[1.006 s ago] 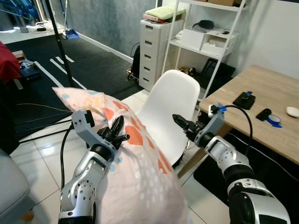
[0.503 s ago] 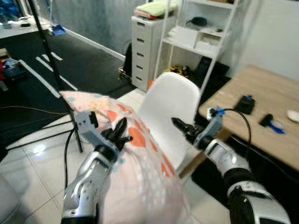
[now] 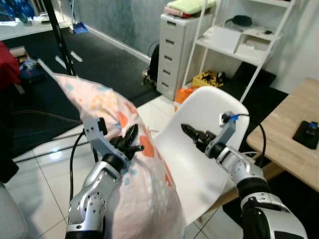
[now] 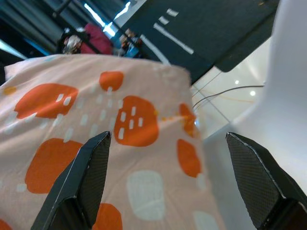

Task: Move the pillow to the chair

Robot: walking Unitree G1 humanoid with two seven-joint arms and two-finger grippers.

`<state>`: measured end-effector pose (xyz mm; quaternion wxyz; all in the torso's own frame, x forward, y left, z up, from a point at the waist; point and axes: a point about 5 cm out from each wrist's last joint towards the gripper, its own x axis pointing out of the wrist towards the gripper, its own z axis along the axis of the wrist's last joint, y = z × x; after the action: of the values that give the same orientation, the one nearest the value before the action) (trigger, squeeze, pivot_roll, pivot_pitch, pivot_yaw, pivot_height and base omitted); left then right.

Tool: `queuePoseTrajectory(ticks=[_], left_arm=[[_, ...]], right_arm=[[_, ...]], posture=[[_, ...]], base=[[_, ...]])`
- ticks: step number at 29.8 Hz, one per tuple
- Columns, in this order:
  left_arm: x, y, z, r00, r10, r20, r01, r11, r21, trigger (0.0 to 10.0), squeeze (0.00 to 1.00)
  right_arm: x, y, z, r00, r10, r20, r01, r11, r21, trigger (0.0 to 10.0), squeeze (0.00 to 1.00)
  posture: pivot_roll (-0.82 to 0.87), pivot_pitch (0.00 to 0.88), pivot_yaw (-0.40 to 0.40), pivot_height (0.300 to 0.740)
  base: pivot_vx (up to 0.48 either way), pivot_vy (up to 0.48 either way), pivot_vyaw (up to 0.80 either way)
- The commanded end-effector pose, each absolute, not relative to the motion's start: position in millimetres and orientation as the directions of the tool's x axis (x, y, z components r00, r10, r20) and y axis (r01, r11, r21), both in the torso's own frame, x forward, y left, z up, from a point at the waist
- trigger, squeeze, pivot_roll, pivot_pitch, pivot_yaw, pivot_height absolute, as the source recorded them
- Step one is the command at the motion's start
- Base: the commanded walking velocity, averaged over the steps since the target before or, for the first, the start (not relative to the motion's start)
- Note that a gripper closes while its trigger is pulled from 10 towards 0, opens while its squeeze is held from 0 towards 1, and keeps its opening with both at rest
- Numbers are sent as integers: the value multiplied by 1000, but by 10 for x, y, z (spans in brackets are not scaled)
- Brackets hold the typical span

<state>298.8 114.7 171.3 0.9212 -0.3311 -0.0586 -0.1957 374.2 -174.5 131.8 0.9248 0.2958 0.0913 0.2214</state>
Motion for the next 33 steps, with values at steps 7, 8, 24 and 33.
queuePoseTrajectory(ticks=[7, 8, 24, 33], left_arm=[[3029, 1141, 1866, 908, -291, 301, 416, 708, -571, 10000, 0], [3029, 1141, 1866, 908, -291, 301, 416, 708, -571, 10000, 0], [3237, 752, 2030, 813, -475, 337, 582, 673, -456, 10000, 0], [3408, 582, 1945, 772, -585, 251, 633, 741, -222, 10000, 0]], right_arm=[[3733, -1780, 1260, 896, 432, -103, -310, 775, 551, 10000, 0], [3733, -1780, 1260, 896, 432, -103, -310, 775, 551, 10000, 0], [3722, -1752, 1223, 884, 442, -155, -303, 792, 530, 10000, 0], [3695, -1736, 1199, 872, 461, -162, -320, 790, 523, 10000, 0]], posture=[[-203, 50, -46, 740], [-203, 50, -46, 740], [-220, 52, -33, 690], [-225, 53, -30, 660]], base=[[0, 0, 0], [0, 0, 0], [0, 0, 0], [0, 0, 0]])
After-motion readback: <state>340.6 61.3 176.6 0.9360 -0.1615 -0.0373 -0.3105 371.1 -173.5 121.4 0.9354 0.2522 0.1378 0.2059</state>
